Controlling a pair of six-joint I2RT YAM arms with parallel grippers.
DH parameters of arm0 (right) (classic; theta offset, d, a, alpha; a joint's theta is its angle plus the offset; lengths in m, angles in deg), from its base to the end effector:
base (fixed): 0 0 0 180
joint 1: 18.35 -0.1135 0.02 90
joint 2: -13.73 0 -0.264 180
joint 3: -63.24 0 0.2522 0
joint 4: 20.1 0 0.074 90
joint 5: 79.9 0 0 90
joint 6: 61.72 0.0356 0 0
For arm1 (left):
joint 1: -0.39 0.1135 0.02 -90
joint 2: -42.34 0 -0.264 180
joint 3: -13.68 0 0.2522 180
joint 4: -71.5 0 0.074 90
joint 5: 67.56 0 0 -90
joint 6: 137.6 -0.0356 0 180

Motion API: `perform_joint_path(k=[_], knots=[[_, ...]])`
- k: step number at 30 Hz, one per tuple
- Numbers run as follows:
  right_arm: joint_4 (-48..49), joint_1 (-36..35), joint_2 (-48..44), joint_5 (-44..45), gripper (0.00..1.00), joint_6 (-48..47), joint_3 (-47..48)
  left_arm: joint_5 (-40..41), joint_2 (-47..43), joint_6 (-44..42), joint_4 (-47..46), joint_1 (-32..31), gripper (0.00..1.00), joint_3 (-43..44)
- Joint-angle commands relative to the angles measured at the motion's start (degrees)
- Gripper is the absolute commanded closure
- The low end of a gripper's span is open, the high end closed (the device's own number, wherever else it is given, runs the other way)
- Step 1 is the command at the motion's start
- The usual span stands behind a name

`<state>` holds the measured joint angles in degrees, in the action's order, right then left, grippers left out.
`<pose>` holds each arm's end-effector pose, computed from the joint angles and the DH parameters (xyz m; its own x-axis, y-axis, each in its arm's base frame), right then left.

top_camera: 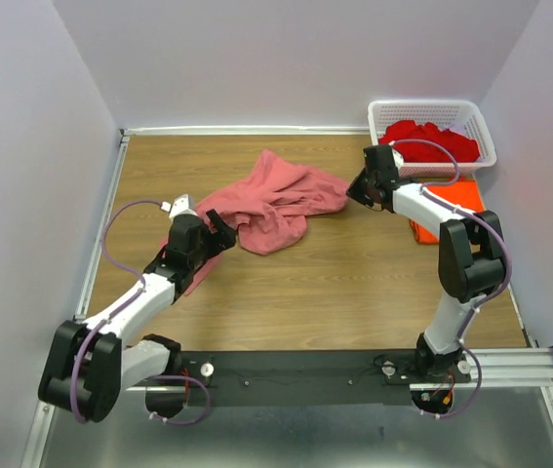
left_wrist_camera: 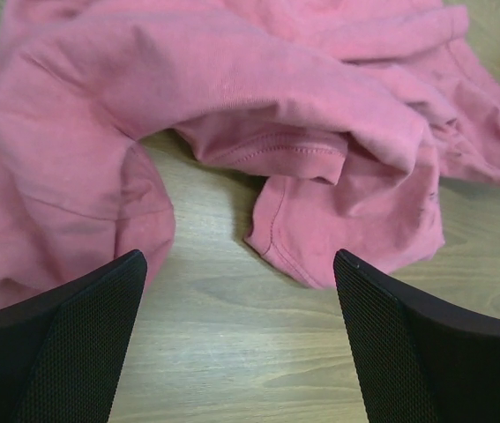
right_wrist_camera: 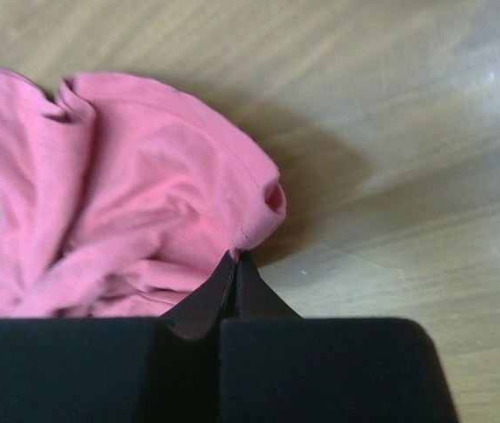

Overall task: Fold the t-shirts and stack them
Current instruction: Flatten the tshirt out

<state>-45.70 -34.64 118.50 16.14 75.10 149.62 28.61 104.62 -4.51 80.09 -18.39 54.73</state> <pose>0.3901 0.1101 0.2132 -0.6066 0.5782 -0.5456 0.3450 0.8098 0.4746 0.2163 -0.0695 0.2015 -0.5022 -0.5466 -0.6701 -0.1524 0.8187 -0.5537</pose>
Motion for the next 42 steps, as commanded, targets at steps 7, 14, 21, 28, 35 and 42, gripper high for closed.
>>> perform_joint_path(k=[7, 14, 21, 28, 35, 42], knots=[[-0.64, 0.21, -3.34, -0.15, 0.99, -2.97, -3.18, -5.47, 9.24, -1.78, -7.22, -4.68, 0.17, 1.89], [-0.47, 0.30, -4.05, -0.94, 1.00, -2.88, -4.42, -5.82, 19.53, -1.17, -7.57, -5.03, 0.24, 5.49], [-0.47, 0.30, -4.84, -1.21, 0.99, -2.71, -5.47, -4.68, 24.81, 1.55, -9.77, -6.35, 0.34, 7.34], [-0.47, 0.30, -6.24, -0.86, 0.99, -3.15, -6.35, -3.81, 28.24, 3.23, -12.76, -6.61, 0.53, 6.20], [-0.91, 1.00, -9.67, 2.91, 0.99, -6.83, -5.39, 1.64, 21.32, 2.26, -9.51, -2.15, 1.00, 6.55], [-3.28, 6.61, -16.70, 8.63, 1.00, -11.66, -3.10, 6.13, 6.63, -12.56, 7.24, 14.55, 1.00, 21.03]])
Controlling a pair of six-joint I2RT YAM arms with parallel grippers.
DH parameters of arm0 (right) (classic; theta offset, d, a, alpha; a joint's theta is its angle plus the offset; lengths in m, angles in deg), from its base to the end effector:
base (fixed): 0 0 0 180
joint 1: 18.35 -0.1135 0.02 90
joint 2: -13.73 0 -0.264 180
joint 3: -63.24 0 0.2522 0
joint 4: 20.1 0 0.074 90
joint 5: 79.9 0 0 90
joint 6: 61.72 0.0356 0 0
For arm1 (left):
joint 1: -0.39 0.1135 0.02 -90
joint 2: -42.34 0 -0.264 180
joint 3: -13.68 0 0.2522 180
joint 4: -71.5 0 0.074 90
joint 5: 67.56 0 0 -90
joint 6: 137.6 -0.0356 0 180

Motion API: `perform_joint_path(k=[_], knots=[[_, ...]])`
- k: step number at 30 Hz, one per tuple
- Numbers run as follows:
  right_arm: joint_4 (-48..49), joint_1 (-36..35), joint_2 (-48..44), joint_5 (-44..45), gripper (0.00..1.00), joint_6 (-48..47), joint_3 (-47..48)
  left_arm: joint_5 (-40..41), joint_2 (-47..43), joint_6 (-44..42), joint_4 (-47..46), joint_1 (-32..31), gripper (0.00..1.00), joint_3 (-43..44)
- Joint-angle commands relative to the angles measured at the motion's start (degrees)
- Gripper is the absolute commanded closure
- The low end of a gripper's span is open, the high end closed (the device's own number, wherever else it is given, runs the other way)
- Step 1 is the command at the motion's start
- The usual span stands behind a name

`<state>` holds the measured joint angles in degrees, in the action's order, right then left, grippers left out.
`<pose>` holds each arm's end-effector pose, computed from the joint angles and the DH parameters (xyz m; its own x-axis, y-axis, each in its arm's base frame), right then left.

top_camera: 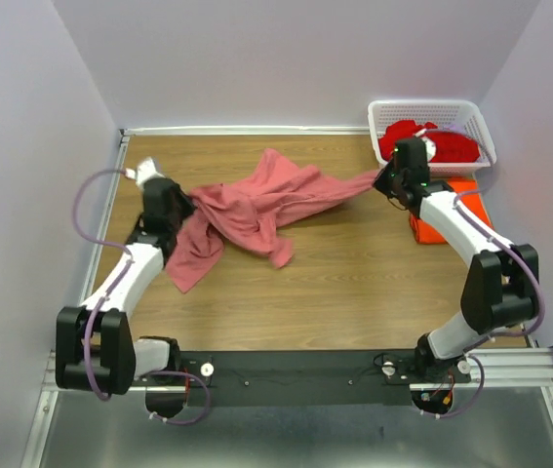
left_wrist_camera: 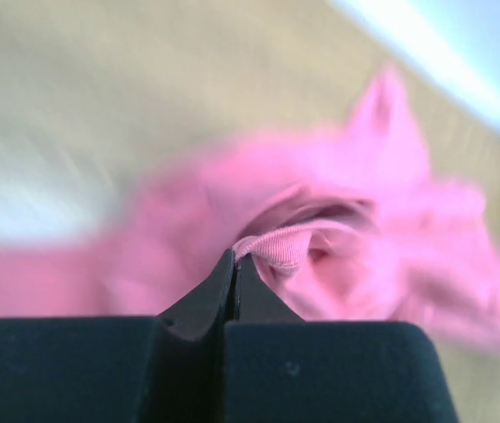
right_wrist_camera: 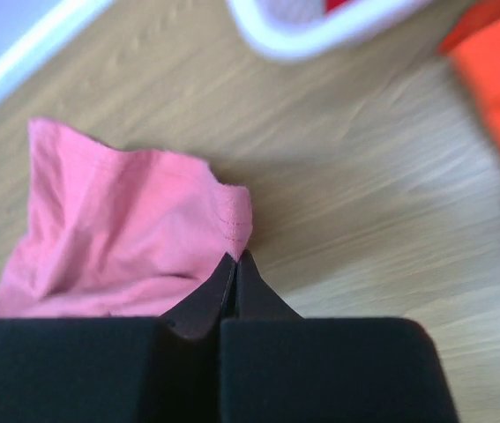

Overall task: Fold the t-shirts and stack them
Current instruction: Flatten the tshirt out

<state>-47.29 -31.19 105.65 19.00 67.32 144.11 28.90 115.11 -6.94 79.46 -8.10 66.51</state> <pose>0.3543 0.0751 0.2614 -0.5324 0.5169 -0.6704 0.3016 0.8558 0.4203 0.2731 -0.0367 0.2285 -0.3826 -0.5975 -0.7047 -0.2649 0.8017 -0.5359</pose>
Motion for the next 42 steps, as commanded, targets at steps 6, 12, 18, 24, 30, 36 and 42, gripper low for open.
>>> perform_joint_path(k=[6, 12, 18, 24, 30, 36, 42], knots=[[-2.56, 5.02, -6.92, 5.51, 0.99, -6.25, 5.30, 5.76, -4.04, -15.78, 16.24, 8.05, 1.00, 22.17], [-2.92, 5.02, -13.33, 6.39, 0.99, -10.74, 6.81, 9.97, -7.46, -19.83, 24.86, 7.96, 1.00, 31.94], [-3.18, 5.11, -20.02, 3.14, 0.99, -12.77, 6.72, 13.48, -13.00, -20.71, 33.12, 8.05, 1.00, 39.83], [-3.18, 5.02, -26.70, 3.31, 0.99, -14.17, 8.03, 19.38, -17.31, -20.01, 40.96, 8.05, 1.00, 49.42], [-3.18, 5.02, -27.32, 2.70, 1.00, -15.49, 13.74, 22.98, -13.55, -23.17, 42.80, 7.44, 1.00, 61.72], [-3.36, 5.02, -28.64, 1.55, 1.00, -17.60, 17.78, 30.27, -11.43, -25.63, 43.86, 5.07, 1.00, 71.66], [-3.44, 5.02, -28.99, 2.96, 0.99, -20.94, 18.85, 31.25, -10.72, -25.90, 42.72, 4.71, 1.00, 70.01]])
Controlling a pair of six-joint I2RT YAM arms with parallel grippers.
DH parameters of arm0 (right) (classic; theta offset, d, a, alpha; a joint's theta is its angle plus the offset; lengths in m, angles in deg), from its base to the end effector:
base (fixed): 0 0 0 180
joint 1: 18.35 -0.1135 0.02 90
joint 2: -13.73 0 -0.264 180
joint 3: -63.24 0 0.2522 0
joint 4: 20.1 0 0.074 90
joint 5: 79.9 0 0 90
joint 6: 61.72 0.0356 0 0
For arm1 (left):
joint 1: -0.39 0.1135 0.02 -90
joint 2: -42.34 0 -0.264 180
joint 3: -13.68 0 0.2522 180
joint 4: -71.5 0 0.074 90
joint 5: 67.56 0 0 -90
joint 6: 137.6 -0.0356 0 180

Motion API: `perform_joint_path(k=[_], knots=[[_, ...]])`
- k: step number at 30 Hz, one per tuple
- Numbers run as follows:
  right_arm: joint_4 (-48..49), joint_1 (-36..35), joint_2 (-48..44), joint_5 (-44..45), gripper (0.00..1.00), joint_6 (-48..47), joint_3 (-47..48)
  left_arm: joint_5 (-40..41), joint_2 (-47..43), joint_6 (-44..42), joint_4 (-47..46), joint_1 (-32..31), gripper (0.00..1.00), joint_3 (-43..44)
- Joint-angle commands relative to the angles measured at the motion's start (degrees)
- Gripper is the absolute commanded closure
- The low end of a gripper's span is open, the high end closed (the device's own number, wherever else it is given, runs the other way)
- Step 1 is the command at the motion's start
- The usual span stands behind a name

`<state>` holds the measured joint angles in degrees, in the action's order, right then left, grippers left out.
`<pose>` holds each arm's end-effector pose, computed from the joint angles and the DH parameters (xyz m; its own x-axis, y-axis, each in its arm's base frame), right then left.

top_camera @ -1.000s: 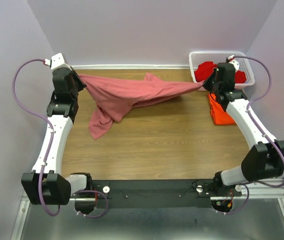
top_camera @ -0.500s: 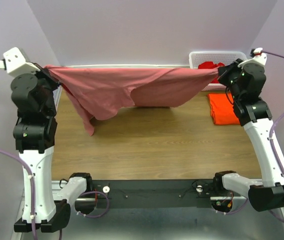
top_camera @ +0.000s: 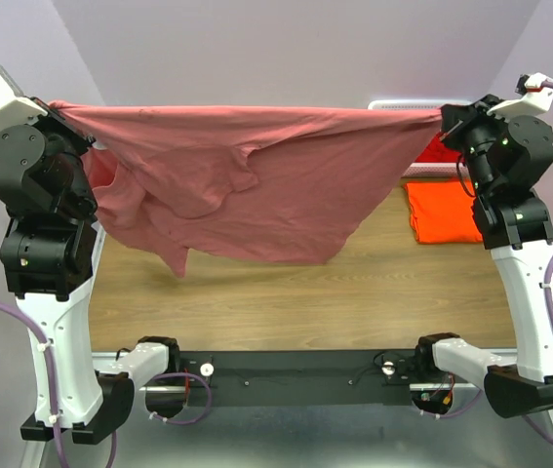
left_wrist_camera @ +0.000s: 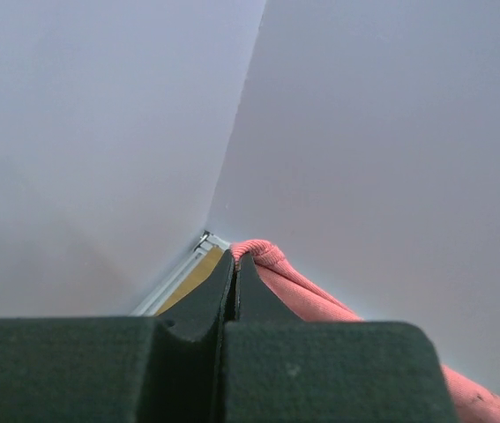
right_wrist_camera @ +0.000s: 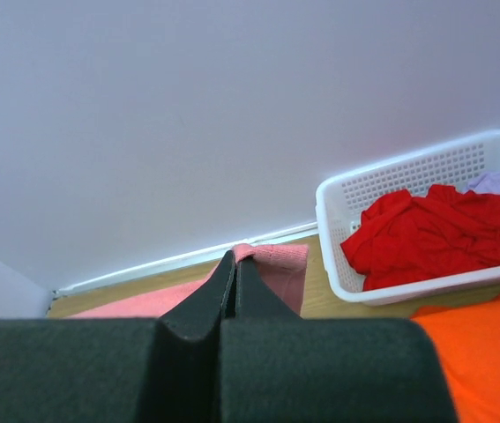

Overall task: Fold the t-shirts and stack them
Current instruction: Flatten the tshirt out

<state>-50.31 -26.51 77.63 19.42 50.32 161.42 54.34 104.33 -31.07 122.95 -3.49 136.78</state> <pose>0.2197 0.0257 0.5004 0.0726 0.3845 -0.9203 -0.0080 0.9229 0.3850 0.1216 0.0106 0.5849 0.2920 -0.2619 -0.9198 -0.3956 0.8426 -0.3655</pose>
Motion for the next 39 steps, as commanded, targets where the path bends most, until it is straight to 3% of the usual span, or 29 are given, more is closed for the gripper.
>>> perform_joint_path(k=[1, 9, 20, 28, 34, 39], knots=[[-0.43, 0.43, -1.06, 2.98, 0.99, -4.20, 1.36, 5.54, 0.05, -1.51, -1.21, 0.10, 1.00, -0.53], [-0.34, 0.34, -2.46, 3.43, 0.99, -4.90, 1.09, 4.23, -3.28, -0.19, -3.50, 0.19, 1.00, -5.88], [-0.43, 0.34, -8.26, 0.88, 1.00, -5.96, 1.62, 2.73, -14.97, 3.42, -2.36, 0.10, 1.00, -14.58], [-0.52, -0.45, -8.88, 0.52, 0.99, -8.68, 5.31, 1.50, -19.28, 1.05, -3.31, 0.10, 1.00, -15.73], [-0.43, -1.86, -5.55, 0.96, 0.99, -12.11, 6.90, -2.80, -16.48, 0.34, -5.34, -0.16, 1.00, -18.01], [-0.34, -1.86, 0.95, -2.37, 0.99, -13.34, 4.44, -6.67, -12.70, 0.60, -10.35, -0.08, 1.00, -29.23]])
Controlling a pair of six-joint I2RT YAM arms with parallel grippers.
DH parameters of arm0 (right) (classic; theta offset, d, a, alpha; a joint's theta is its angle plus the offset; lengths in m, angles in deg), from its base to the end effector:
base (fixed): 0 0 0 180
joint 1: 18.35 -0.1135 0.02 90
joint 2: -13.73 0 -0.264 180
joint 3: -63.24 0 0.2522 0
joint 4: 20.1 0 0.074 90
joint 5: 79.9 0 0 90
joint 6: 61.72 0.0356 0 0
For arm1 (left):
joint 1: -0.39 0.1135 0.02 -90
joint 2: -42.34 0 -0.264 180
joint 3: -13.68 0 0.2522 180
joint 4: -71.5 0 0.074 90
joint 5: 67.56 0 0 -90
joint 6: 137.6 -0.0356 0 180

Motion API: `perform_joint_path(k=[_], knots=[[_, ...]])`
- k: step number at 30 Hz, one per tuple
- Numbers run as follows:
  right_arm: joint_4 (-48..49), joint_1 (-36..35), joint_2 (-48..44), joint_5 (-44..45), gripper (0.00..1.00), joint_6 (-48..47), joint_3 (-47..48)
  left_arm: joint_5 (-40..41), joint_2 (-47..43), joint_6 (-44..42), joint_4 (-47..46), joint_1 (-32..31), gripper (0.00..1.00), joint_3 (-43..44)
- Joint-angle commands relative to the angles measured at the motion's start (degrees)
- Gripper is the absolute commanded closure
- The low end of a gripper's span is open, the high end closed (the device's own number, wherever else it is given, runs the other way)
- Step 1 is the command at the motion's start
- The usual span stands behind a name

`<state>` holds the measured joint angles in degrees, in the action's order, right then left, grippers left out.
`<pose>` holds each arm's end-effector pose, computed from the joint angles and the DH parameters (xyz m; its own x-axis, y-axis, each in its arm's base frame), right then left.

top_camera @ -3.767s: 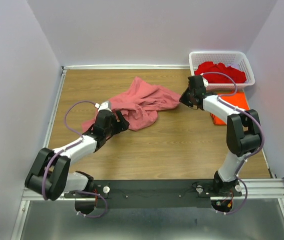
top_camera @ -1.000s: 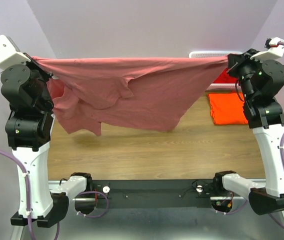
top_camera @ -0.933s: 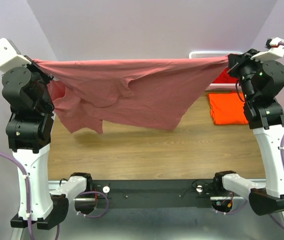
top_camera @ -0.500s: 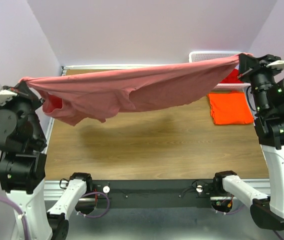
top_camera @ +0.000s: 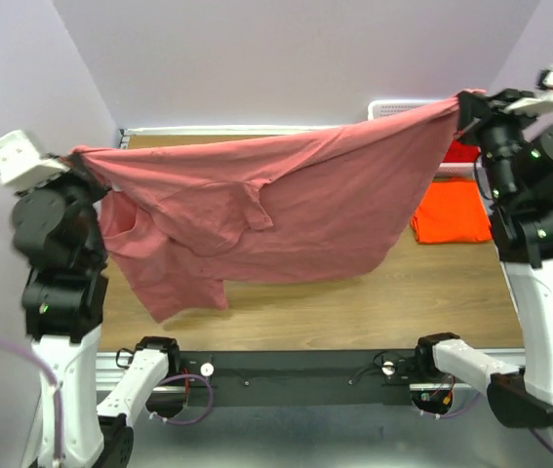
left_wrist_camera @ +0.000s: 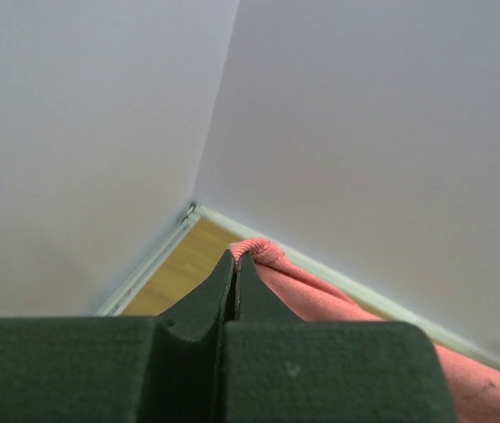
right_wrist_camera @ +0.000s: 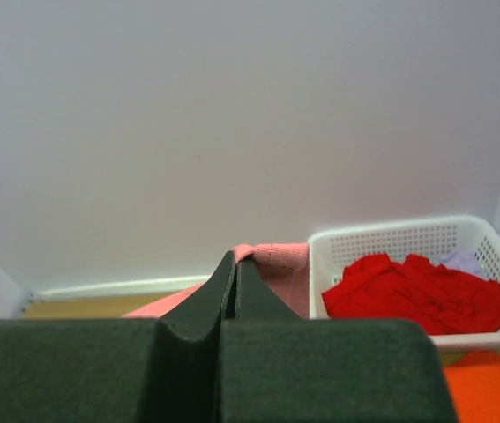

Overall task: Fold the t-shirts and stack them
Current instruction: Flatten the tshirt out

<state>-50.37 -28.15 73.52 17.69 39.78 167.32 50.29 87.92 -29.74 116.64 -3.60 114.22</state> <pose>0.1720 0.0249 0.5442 0.2255 0.2395 -0.9444 -0.0892 0.9703 0.2248 0.0849 0.0107 0.5265 0.2839 -0.2916 -0.9134 -0.3263 0.8664 -0.3780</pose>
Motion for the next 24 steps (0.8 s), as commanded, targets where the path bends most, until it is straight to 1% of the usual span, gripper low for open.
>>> perform_joint_path(k=[1, 2, 3, 4, 5, 6, 7, 8, 9, 11, 12, 14, 15, 16, 19, 21, 22, 24], knots=[[-0.19, -0.22, 8.64, -1.43, 0.99, -3.07, -2.51, -3.50, 5.46, -0.21, -6.74, 0.03, 1.00, -8.80], [-0.27, -0.22, 10.68, -1.70, 0.99, -3.24, -3.04, -3.86, 6.35, -0.12, -8.68, 0.03, 1.00, -11.09], [-0.19, -0.22, 12.61, -1.71, 0.98, -3.25, -3.57, -4.30, 7.40, 0.41, -10.70, 0.12, 1.00, -15.72], [-0.10, -0.22, 15.16, -1.10, 0.98, -3.25, -3.84, -4.82, 10.20, 1.28, -14.55, 0.21, 1.00, -17.68], [-0.10, -0.22, 19.97, -1.18, 0.98, -2.98, -3.84, -5.61, 11.97, 1.73, -16.59, 0.56, 1.00, -19.53], [0.16, -0.22, 22.89, -1.09, 0.98, -2.90, -3.75, -5.97, 13.99, 2.17, -18.61, 1.00, 1.00, -22.33], [1.47, -0.22, 25.53, -1.00, 0.99, -2.81, -3.66, -6.32, 18.44, 3.65, -22.11, 1.26, 1.00, -23.32], [2.35, -0.22, 27.90, -0.92, 0.99, -2.81, -3.32, -7.72, 20.93, 4.62, -23.54, 1.87, 1.00, -23.85], [4.80, -0.22, 33.23, -0.31, 1.00, -3.15, -3.05, -9.12, 26.08, 5.76, -25.12, 3.27, 1.00, -24.20], [7.36, -0.13, 38.53, 0.57, 0.99, -3.33, -2.18, -12.72, 31.30, 8.31, -29.95, 4.85, 1.00, -24.20], [9.63, -0.13, 42.82, 0.75, 0.99, -3.77, -1.82, -13.52, 36.54, 8.76, -32.58, 5.74, 1.00, -23.33], [11.41, -0.13, 47.33, 0.49, 0.99, -4.12, -0.68, -14.49, 41.93, 9.20, -33.57, 6.01, 1.00, -21.40], [13.07, -0.13, 51.35, 0.32, 0.99, -4.56, 1.24, -15.11, 47.44, 8.85, -33.75, 6.10, 1.00, -17.48], [13.09, -0.13, 53.22, 0.14, 0.99, -4.83, 1.26, -15.11, 50.02, 8.85, -33.75, 6.19, 1.00, -17.44], [14.05, -0.13, 59.80, -0.74, 0.99, -5.27, 4.49, -17.13, 58.44, 8.67, -32.96, 6.62, 1.00, -12.35], [14.14, -0.04, 62.80, -0.91, 0.99, -5.27, 6.43, -17.14, 61.19, 8.67, -32.61, 6.80, 0.98, -9.37], [14.23, -0.13, 64.04, -1.26, 0.99, -5.44, 8.36, -16.87, 63.29, 8.59, -32.52, 6.80, 0.96, -8.57], [14.14, -0.13, 67.38, -2.14, 0.96, -5.36, 10.65, -15.99, 64.80, 8.15, -32.43, 7.15, 0.93, -6.20]])
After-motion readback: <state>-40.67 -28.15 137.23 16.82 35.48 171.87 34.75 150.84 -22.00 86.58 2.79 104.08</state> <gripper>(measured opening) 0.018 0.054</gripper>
